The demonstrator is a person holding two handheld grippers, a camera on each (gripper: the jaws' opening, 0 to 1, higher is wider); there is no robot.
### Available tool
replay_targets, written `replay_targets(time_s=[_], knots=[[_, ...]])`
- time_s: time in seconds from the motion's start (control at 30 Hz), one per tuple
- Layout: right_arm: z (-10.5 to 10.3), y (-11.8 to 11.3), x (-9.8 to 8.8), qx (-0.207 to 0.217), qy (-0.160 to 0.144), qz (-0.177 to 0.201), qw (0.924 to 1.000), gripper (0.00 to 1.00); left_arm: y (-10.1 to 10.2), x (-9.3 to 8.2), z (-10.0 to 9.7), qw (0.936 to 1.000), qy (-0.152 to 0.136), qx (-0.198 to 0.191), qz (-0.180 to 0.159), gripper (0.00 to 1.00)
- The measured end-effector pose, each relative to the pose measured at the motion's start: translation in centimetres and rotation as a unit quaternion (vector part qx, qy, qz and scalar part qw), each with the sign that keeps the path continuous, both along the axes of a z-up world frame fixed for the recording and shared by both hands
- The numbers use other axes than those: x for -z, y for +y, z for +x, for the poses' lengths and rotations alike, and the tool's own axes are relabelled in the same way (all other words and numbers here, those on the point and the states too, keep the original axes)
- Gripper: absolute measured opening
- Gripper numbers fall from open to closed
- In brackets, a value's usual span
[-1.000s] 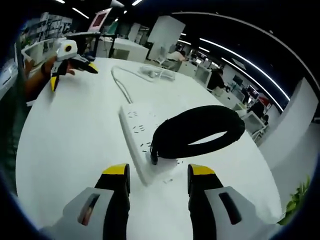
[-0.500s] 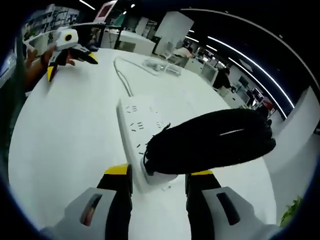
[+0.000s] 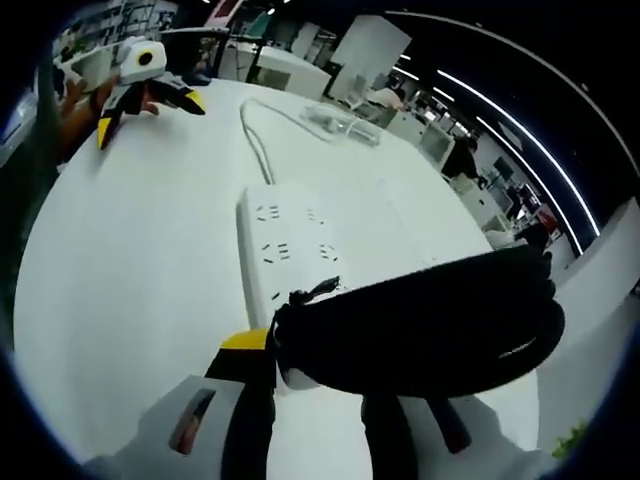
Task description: Straighten the power strip on the desk, plug the charger into it
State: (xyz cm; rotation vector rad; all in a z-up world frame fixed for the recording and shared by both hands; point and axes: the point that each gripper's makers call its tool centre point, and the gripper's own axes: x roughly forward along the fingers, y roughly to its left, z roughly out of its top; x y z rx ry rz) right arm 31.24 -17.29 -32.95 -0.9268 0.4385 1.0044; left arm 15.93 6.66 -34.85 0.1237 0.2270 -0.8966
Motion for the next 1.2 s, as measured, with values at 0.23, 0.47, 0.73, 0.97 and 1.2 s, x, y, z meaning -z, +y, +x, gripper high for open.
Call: replay_targets(time_s=[0.23, 0.47, 0.73, 0.97, 1.2], knots=[[0.03, -0.16, 0.18, -0.006, 0.010, -0.027, 0.9996, 0.27, 0.09, 0.08, 0.06, 1.0000, 0.001, 0.002, -0.007, 0.99], [0.14, -0.23, 0.38, -0.013, 0.051, -0.057, 0.9970, 0.25, 0.10, 0.24, 0.13, 1.0000, 0.001, 0.003, -0.009, 0.99], [0.35, -0.35, 0.46, -0.024, 0.087, -0.061, 0.9940, 0.24, 0.16, -0.14, 0.26, 0.9999, -0.003, 0.003, -0.013, 0.99], [0.42, -0.46, 0.56, -0.028, 0.115, -0.064, 0.9910, 0.23, 0.02, -0.26, 0.39, 0.9999, -0.005, 0.006, -0.014, 0.99], [0.07, -0.84, 0.86, -0.037, 0.111, -0.080, 0.9899, 0.22, 0.43, -0.16, 0.97, 0.9998, -0.009, -0.007, -0.019, 0.97]])
